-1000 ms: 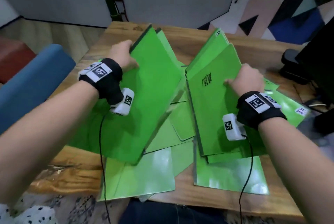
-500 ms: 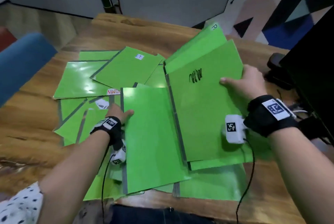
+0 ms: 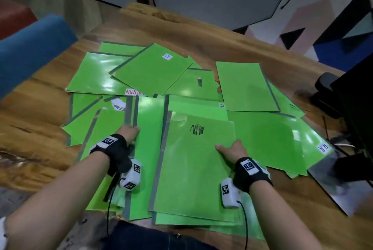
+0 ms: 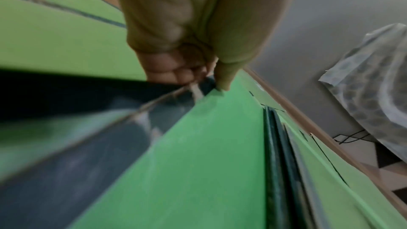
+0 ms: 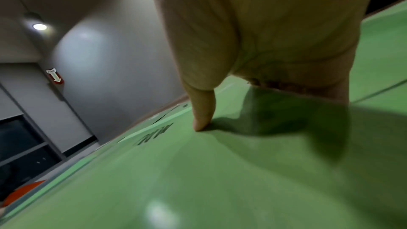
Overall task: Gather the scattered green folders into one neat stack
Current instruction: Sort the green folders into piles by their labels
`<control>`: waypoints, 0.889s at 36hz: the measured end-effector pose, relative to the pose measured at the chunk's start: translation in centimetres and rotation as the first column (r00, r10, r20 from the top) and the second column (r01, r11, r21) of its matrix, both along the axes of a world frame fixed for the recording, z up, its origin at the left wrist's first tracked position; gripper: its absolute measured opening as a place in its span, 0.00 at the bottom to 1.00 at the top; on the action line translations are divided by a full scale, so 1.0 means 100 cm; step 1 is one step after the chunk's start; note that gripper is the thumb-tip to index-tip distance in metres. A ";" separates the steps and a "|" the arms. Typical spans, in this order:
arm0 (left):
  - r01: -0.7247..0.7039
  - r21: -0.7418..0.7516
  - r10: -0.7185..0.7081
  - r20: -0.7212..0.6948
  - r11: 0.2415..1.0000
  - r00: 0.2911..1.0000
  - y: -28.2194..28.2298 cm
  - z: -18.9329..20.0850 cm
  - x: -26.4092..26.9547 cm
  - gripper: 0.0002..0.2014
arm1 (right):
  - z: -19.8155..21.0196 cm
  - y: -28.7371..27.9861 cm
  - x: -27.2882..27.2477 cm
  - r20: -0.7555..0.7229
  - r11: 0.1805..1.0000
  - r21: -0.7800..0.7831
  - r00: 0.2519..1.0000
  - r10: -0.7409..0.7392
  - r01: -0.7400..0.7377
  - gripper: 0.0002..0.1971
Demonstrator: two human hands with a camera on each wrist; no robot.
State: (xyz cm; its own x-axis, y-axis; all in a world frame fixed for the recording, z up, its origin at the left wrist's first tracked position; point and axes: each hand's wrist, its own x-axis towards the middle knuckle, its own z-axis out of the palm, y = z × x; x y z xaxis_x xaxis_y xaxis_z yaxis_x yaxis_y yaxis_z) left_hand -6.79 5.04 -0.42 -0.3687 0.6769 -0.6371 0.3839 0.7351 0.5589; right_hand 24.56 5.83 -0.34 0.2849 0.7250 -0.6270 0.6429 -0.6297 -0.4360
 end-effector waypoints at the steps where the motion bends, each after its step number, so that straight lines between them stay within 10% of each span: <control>1: -0.010 -0.042 0.012 0.048 0.999 0.999 -0.003 0.001 0.004 0.29 | -0.003 -0.003 -0.003 0.011 1.000 0.000 1.000 0.005 -0.005 0.45; 8: -0.062 -0.078 0.072 0.132 0.995 0.989 -0.011 0.005 0.035 0.58 | -0.015 -0.014 -0.024 0.023 0.999 -0.011 0.999 0.043 -0.043 0.49; 17: 0.229 -0.064 -0.231 -0.020 0.971 0.973 -0.014 0.017 0.048 0.61 | -0.017 -0.023 -0.033 -0.049 0.999 -0.032 0.998 -0.025 0.024 0.49; 25: 0.034 -0.040 -0.033 0.031 0.999 0.999 -0.021 0.020 0.042 0.55 | -0.008 -0.022 -0.035 -0.283 0.985 -0.027 0.944 -0.173 0.172 0.43; 32: -0.044 0.163 0.034 0.060 0.986 0.998 -0.032 0.014 0.045 0.53 | 0.005 -0.016 -0.044 -0.176 0.972 0.197 0.980 -0.096 0.130 0.43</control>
